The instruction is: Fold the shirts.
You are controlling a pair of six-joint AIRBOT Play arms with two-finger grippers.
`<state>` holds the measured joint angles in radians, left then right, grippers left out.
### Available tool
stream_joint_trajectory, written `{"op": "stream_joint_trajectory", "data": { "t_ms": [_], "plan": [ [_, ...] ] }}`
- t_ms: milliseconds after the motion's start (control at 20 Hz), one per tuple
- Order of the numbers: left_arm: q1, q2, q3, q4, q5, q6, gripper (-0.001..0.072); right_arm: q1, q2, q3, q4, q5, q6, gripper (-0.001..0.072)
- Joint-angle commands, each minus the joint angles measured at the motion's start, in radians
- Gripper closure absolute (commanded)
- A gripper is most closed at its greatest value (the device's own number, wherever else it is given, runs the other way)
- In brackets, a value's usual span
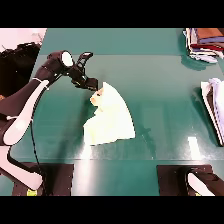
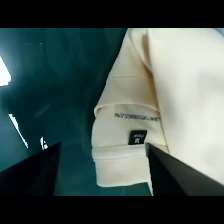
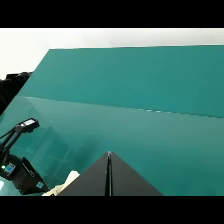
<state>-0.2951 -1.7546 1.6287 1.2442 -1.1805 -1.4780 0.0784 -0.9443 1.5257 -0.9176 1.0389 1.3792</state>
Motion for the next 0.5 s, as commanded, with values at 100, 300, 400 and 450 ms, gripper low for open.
{"op": "stream_joint_trajectory", "data": {
  "t_ms": [100,300,400,450],
  "plan": [
    [-0.012,-0.076,-0.006,-0.056,-0.016,0.039,0.0085,0.001,-0.037,-0.001,0.009,0.045,0.001,0.0697],
    [-0.017,-0.076,-0.006,-0.055,-0.011,0.040,0.0625,0.001,-0.082,-0.001,0.009,0.112,0.002,0.0696],
    [-0.010,-0.068,0.001,-0.040,-0.012,0.046,0.0681,0.001,-0.107,-0.002,0.007,0.179,0.010,0.0696],
    [0.002,-0.056,0.015,-0.035,-0.014,0.046,0.0681,0.001,-0.126,-0.003,-0.003,0.231,0.036,0.0696]
  ]
}}
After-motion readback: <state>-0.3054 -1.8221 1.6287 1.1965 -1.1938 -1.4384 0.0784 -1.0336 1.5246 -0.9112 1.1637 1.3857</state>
